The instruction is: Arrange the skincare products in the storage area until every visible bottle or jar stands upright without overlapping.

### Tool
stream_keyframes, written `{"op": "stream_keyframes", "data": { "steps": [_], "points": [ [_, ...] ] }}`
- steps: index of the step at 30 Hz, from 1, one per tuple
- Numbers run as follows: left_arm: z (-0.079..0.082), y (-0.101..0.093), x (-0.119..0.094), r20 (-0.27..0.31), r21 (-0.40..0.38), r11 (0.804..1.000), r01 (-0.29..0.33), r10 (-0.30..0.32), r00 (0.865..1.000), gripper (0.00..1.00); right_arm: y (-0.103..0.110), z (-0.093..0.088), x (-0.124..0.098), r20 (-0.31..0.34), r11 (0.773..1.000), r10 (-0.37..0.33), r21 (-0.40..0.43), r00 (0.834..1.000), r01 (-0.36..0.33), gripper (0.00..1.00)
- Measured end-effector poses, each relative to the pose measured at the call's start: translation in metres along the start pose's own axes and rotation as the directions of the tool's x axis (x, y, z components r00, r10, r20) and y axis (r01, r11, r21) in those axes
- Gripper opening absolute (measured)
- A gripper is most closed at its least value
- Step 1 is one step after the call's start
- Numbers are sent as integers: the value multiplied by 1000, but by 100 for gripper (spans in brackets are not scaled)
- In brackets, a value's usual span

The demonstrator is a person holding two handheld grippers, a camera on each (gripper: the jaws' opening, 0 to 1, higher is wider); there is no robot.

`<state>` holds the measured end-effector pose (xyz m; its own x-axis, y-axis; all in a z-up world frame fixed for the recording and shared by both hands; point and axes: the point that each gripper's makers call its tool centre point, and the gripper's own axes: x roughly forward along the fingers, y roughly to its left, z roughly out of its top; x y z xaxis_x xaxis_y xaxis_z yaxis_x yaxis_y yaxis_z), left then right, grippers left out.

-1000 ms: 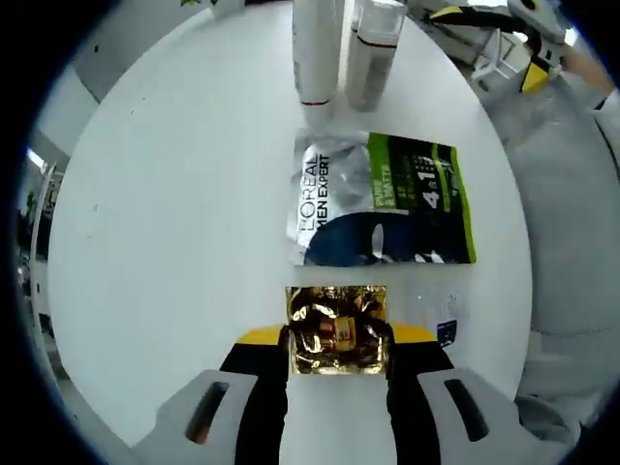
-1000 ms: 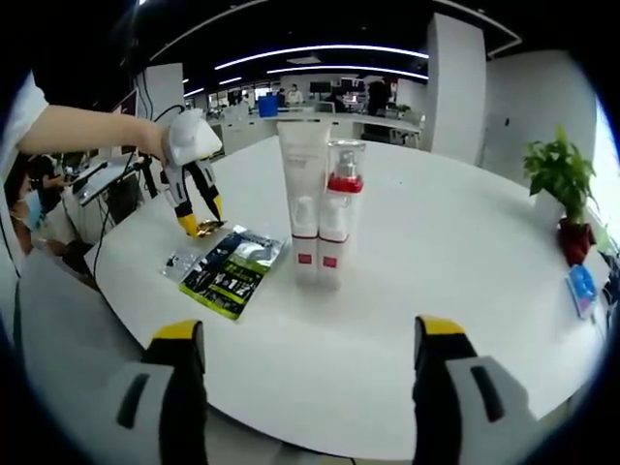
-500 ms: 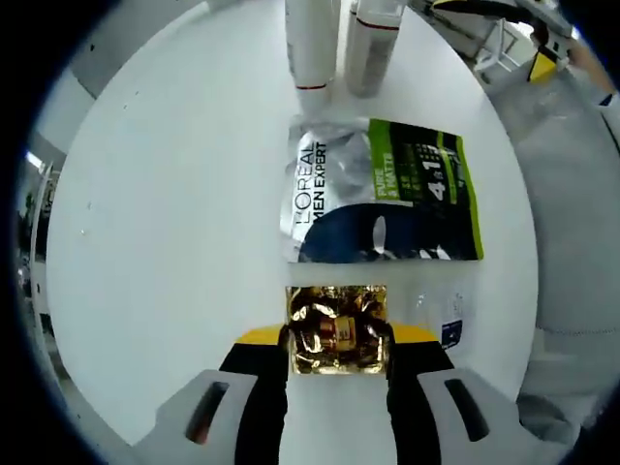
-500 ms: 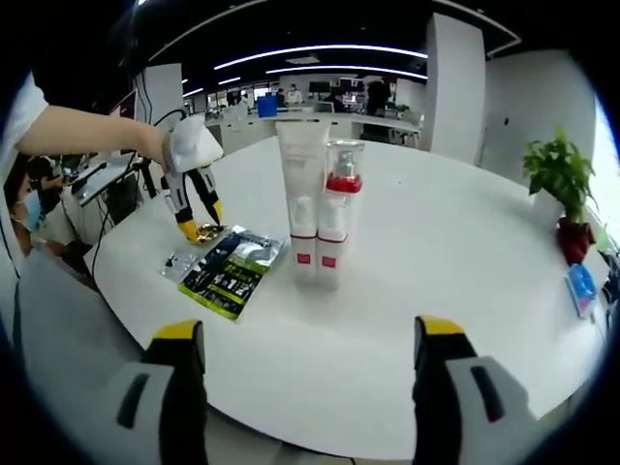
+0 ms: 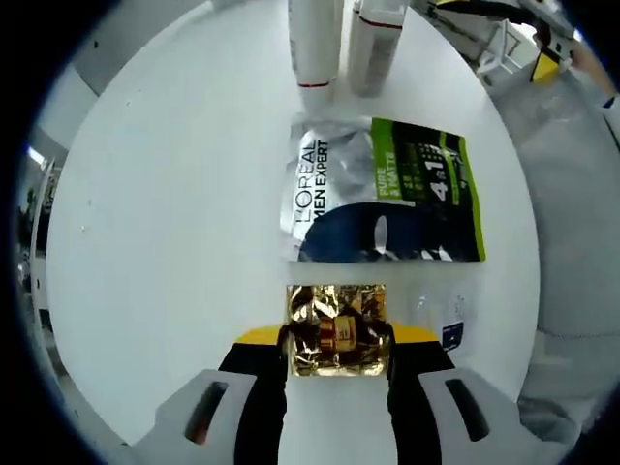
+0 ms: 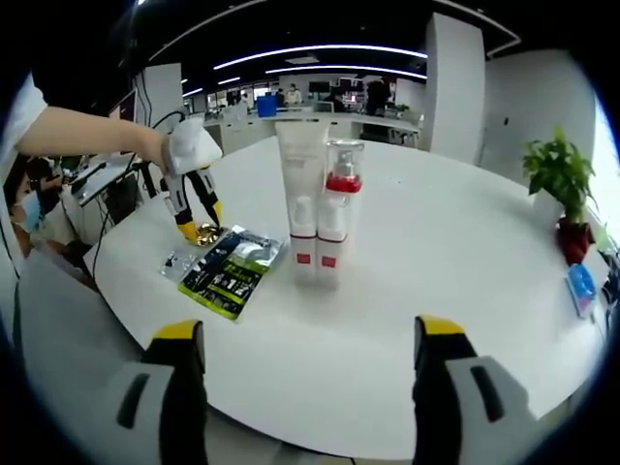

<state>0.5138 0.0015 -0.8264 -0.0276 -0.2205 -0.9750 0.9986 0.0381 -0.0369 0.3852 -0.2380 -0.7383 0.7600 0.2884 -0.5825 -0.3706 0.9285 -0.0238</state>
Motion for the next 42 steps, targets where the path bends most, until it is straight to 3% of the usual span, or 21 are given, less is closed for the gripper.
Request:
{"op": "stream_keyframes", "data": {
  "steps": [15,28,37,42],
  "points": [
    [0,3,-1,6,-11,1000,-10,11,1000,44,-1,1,-1,5,1000,-3,5,1000,3,89],
    [8,-2,-17,115,-121,992,-26,40,993,49,-1,3,-1,20,1000,1,18,1000,-1,89],
    [4,-10,-36,210,-240,969,-63,115,971,58,1,5,-2,33,1000,9,21,999,-10,89],
    [3,-20,-45,270,-300,951,-71,156,950,63,2,8,-3,44,1000,15,24,999,-16,89]
  ]
}}
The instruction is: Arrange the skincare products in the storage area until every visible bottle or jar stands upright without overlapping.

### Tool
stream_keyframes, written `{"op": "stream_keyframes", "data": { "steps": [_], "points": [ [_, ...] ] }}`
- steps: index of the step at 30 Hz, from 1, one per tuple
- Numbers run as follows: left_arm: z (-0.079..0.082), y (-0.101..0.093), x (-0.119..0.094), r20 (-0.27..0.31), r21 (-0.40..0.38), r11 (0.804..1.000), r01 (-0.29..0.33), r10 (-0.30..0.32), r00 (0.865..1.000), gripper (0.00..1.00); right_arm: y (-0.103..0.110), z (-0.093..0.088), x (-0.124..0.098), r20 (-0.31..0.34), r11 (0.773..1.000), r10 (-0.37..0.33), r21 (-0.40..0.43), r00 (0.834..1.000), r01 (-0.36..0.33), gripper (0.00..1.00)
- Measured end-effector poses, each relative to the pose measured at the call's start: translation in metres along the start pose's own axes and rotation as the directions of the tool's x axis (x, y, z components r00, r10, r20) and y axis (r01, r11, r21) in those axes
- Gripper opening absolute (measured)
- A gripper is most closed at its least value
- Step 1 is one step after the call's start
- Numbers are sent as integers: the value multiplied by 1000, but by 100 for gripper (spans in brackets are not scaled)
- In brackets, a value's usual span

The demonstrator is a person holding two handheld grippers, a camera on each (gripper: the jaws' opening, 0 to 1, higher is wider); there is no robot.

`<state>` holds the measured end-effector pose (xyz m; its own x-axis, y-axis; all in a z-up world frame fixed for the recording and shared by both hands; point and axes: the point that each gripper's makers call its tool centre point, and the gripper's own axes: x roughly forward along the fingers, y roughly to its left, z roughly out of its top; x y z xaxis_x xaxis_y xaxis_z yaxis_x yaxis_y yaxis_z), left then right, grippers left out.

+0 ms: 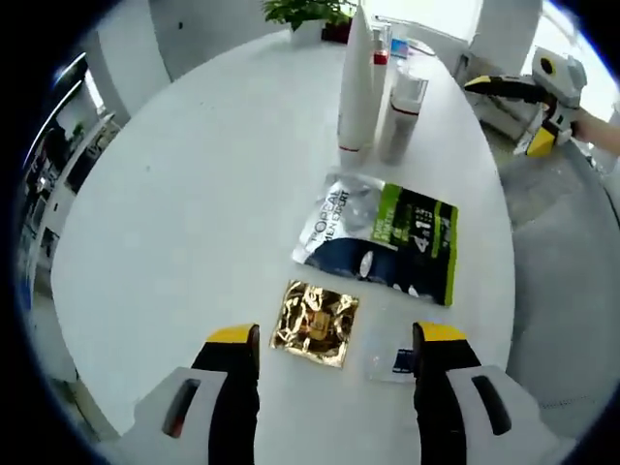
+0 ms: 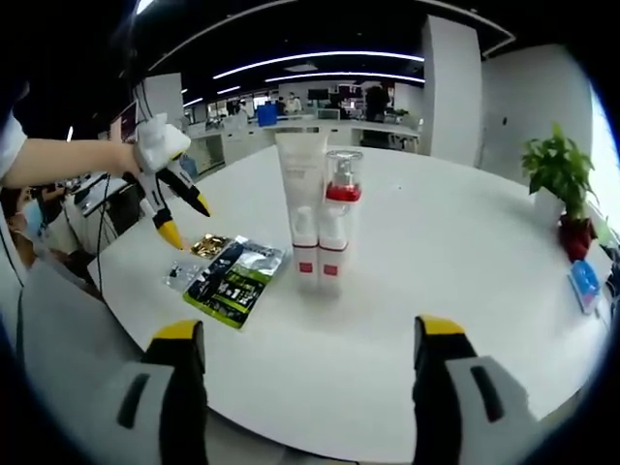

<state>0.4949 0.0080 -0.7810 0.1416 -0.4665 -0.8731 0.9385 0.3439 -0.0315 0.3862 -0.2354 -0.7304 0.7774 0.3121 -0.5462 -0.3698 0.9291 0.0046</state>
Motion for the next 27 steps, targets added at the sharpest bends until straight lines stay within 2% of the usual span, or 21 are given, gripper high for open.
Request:
{"op": "stream_keyframes", "data": {
  "steps": [5,10,12,14,17,20,23,27],
  "points": [
    [-1,-10,-11,68,-68,998,-19,24,997,71,0,1,-1,4,1000,-1,-7,1000,1,90],
    [0,-22,-25,142,-152,988,-28,50,989,78,1,3,-2,13,1000,4,-11,1000,-4,91],
    [4,-27,-34,199,-203,978,-42,84,976,79,1,4,-3,18,1000,10,4,1000,-10,91],
    [6,-30,-38,233,-224,974,-37,90,968,80,-2,6,-4,32,999,10,36,999,-11,92],
    [8,-37,-50,304,-288,956,-47,138,943,84,-7,10,-9,60,997,-2,81,998,-3,94],
    [4,-46,-58,333,-323,944,-63,176,926,91,-8,12,-13,73,995,-11,96,997,3,94],
    [-3,-60,-63,358,-372,927,-46,189,914,94,-7,14,-15,76,996,-14,90,997,8,94],
    [-11,-74,-71,404,-441,897,-39,237,883,97,-4,15,-17,79,997,-9,81,997,3,94]
  ]
}}
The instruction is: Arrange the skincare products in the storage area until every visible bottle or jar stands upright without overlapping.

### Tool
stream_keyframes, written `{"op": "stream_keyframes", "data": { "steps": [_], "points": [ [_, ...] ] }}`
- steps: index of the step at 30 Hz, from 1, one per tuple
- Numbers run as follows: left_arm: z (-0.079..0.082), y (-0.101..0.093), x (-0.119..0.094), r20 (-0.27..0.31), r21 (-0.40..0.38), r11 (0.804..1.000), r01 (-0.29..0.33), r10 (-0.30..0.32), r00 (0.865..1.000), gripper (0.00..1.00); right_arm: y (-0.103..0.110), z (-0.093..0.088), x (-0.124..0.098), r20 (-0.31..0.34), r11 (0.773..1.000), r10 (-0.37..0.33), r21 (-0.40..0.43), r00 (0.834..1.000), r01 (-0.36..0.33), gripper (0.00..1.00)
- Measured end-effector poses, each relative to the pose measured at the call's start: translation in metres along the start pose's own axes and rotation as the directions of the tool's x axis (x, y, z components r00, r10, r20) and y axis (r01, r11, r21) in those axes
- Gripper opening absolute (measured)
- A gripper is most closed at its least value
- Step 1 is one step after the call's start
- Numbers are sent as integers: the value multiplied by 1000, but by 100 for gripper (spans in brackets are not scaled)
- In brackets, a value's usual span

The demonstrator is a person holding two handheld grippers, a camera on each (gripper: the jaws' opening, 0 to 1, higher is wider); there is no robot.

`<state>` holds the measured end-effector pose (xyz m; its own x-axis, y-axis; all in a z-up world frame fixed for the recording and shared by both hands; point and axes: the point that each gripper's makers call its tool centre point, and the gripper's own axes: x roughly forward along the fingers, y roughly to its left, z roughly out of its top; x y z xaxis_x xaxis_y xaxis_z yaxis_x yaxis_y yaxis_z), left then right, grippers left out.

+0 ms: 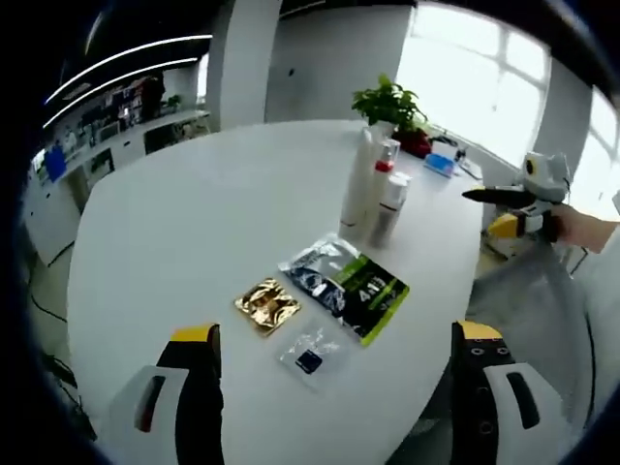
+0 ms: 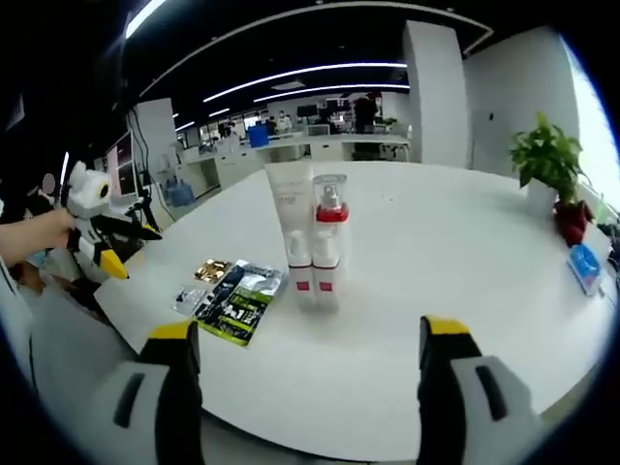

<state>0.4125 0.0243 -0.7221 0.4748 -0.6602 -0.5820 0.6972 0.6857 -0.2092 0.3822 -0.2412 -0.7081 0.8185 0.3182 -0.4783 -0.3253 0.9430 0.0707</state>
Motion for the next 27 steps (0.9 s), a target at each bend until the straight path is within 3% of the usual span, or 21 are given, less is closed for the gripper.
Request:
{"op": "stream_keyframes", "data": {
  "steps": [4,14,17,18,20,27],
  "points": [
    [-2,-14,-9,86,-63,998,13,-7,996,97,8,2,-4,10,1000,14,2,1000,-14,95],
    [-21,-30,-22,118,-37,996,-80,84,989,97,13,2,-3,24,1000,25,-16,999,-25,95],
    [-25,-30,-22,132,-46,996,-82,87,987,97,13,0,-2,18,999,27,-32,999,-26,95],
    [-24,-30,-22,129,-49,996,-79,84,988,97,13,1,-1,19,999,30,-29,999,-29,95],
    [-11,-23,-26,193,-44,993,-106,112,975,97,12,1,-1,20,999,23,-28,1000,-23,95],
    [-19,-21,-24,166,-87,991,-100,113,980,97,11,-4,0,5,1000,26,-11,1000,-26,91]
  ]
}}
